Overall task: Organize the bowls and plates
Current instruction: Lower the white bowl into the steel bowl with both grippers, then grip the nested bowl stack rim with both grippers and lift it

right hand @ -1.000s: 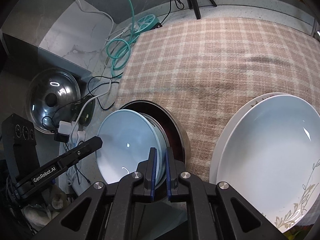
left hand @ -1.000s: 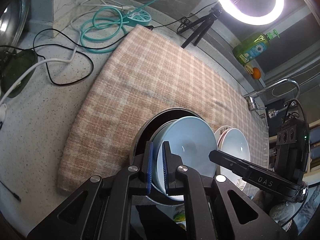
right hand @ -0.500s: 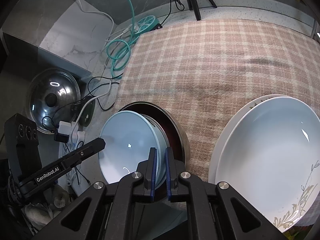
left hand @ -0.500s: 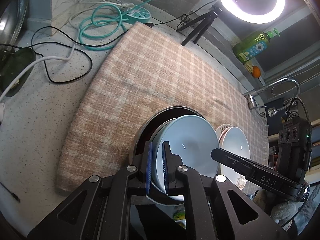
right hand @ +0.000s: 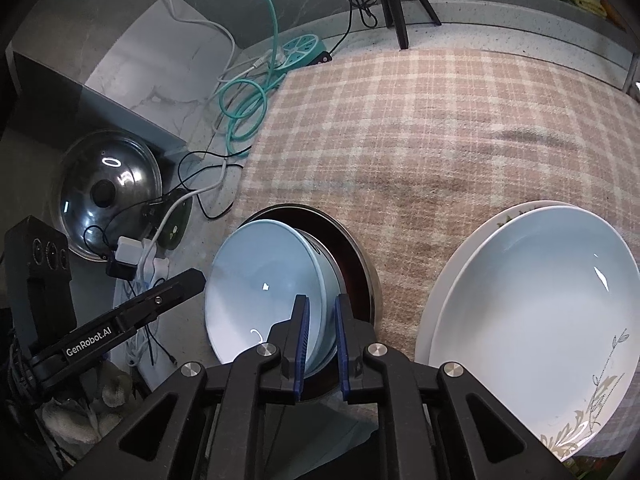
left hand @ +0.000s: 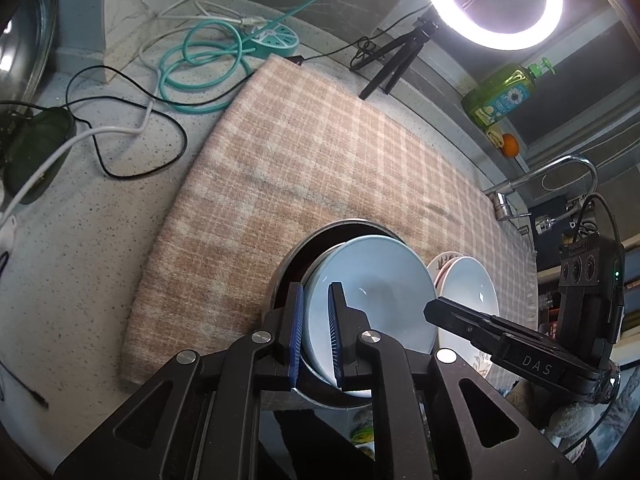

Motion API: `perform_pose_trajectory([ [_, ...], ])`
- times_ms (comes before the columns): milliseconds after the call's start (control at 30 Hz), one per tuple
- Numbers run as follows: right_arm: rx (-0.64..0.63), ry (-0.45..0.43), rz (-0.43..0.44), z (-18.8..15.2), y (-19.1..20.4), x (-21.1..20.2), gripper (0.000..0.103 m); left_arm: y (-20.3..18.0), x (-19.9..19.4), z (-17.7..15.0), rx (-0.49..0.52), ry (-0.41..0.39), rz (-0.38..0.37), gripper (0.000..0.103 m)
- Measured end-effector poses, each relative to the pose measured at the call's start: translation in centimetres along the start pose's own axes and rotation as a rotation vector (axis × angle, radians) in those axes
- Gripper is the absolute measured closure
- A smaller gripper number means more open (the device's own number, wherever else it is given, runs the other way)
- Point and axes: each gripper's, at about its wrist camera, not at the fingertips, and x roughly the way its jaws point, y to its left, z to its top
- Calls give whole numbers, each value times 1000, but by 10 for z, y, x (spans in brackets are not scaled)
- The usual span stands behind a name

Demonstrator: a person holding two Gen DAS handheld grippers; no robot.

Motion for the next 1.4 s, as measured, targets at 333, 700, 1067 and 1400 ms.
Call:
perform_pose_trajectory([
  [333, 14, -92, 45, -4, -1, -34, 88, 9, -31, 2, -29, -96, -28, 92],
  [700, 57, -203, 66, -24, -24, -59, 88, 37, -42, -25, -150, -187, -68, 92],
  [1067, 66, -193, 45, -28, -32, -46, 81, 49, -26, -39, -152, -154, -61, 92],
  [1400, 60, -133, 44, -21, -32, -22, 81, 46, -11, -41, -126, -108, -80, 92],
])
